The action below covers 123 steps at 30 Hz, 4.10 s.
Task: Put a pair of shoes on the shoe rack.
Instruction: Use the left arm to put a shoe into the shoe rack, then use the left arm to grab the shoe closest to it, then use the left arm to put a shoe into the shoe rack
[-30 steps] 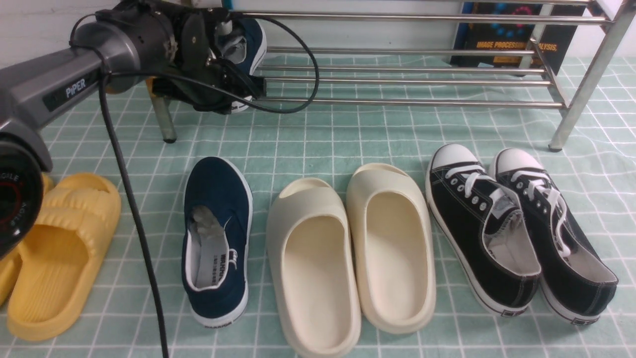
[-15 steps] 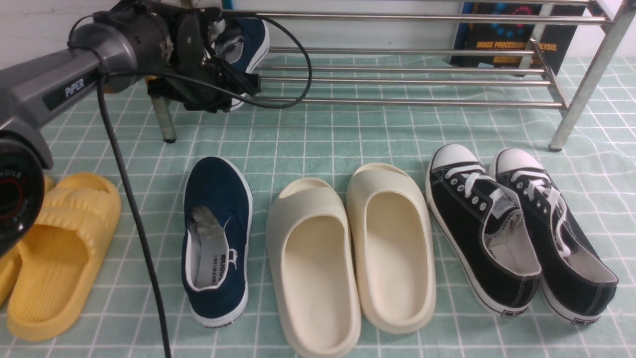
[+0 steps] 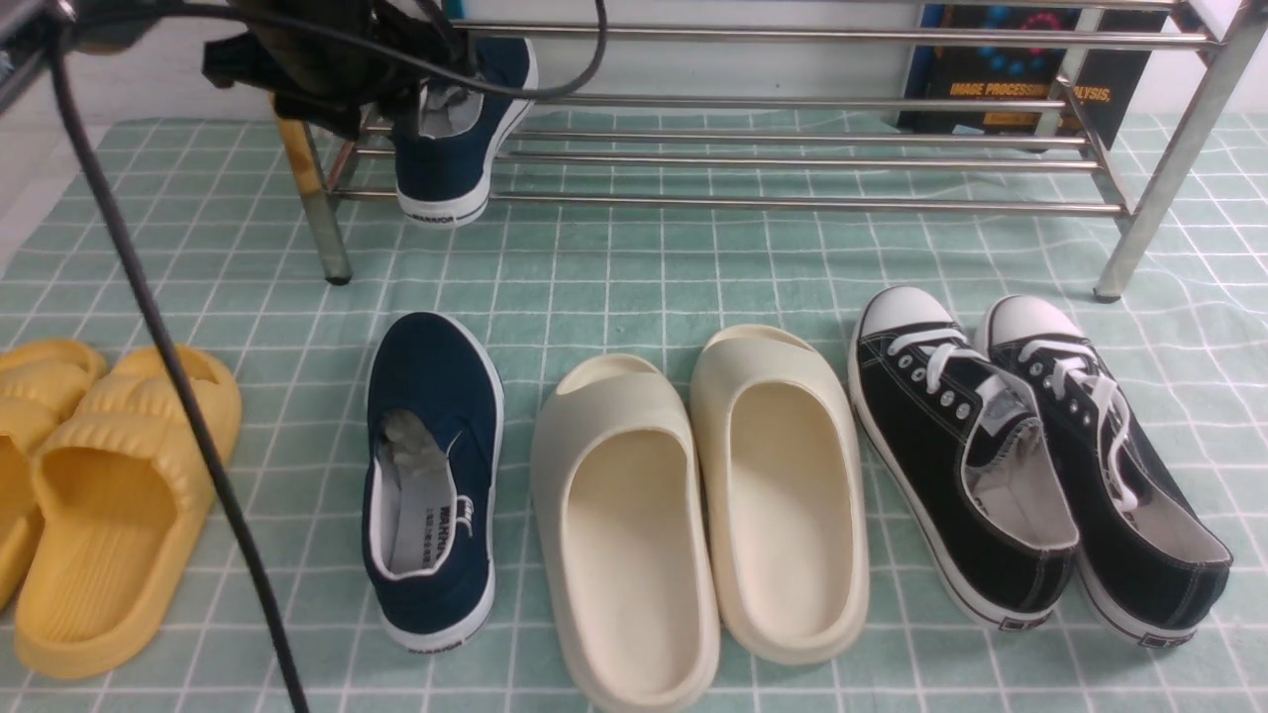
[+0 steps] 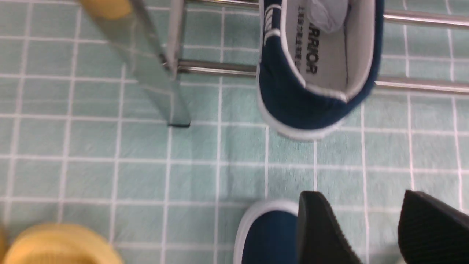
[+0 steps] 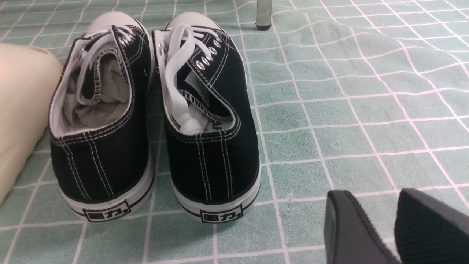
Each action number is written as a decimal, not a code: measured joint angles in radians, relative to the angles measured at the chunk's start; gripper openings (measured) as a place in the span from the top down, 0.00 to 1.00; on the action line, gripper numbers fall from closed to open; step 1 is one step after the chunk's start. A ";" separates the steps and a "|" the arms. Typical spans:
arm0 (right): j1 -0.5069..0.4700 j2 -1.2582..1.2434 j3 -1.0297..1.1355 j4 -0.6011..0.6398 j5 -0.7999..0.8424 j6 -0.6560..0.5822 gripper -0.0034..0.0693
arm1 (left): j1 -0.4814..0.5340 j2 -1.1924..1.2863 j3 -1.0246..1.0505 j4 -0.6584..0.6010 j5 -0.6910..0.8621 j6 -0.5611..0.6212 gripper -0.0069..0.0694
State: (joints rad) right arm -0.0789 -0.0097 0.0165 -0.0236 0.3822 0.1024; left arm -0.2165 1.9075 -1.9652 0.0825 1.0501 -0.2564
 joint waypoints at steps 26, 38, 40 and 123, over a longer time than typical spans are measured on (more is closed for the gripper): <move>0.000 0.000 0.000 0.000 0.000 0.000 0.62 | 0.000 -0.417 0.910 -0.182 -0.115 -0.039 0.49; 0.000 0.000 0.000 0.000 0.000 0.000 0.62 | 0.000 -0.182 0.937 -0.280 -0.247 -0.015 0.52; 0.000 0.000 0.000 0.000 0.000 0.000 0.62 | 0.000 -0.170 0.937 -0.280 -0.242 -0.013 0.55; 0.000 0.000 0.000 0.000 0.000 0.000 0.62 | 0.001 0.484 -0.583 -0.347 0.133 0.090 0.58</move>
State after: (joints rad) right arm -0.0789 -0.0097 0.0165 -0.0236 0.3822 0.1024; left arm -0.2153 2.3917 -2.5482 -0.2649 1.1827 -0.1667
